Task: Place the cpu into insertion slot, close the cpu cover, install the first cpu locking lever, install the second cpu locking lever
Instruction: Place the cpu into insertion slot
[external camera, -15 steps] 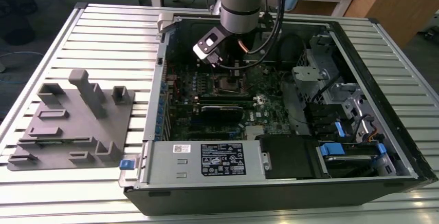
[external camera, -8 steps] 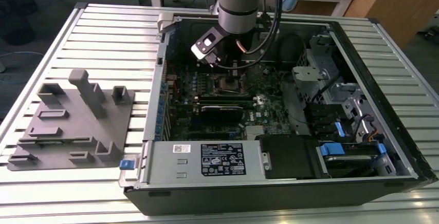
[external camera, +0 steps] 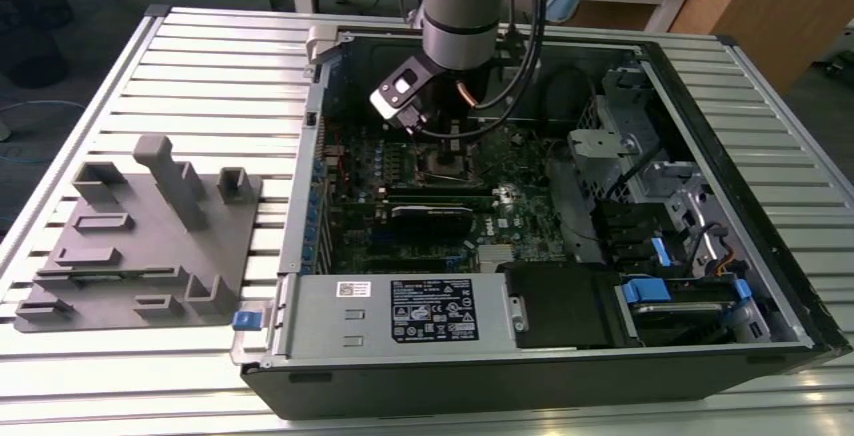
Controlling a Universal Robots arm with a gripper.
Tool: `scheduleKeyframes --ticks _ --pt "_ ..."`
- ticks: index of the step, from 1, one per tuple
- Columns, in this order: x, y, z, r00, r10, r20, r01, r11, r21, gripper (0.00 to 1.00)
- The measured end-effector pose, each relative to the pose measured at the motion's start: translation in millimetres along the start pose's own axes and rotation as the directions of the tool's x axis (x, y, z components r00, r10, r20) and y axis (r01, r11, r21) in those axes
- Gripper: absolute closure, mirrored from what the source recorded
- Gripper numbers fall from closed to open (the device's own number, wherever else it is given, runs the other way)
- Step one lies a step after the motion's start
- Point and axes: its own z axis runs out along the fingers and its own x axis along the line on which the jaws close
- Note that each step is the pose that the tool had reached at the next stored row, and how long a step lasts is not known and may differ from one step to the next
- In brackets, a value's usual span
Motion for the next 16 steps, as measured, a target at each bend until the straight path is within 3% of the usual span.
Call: scheduleKeyframes --ticks 16 --pt "-0.1 -0.2 2.7 1.0 0.0 0.0003 0.0 1.0 0.0001 0.9"
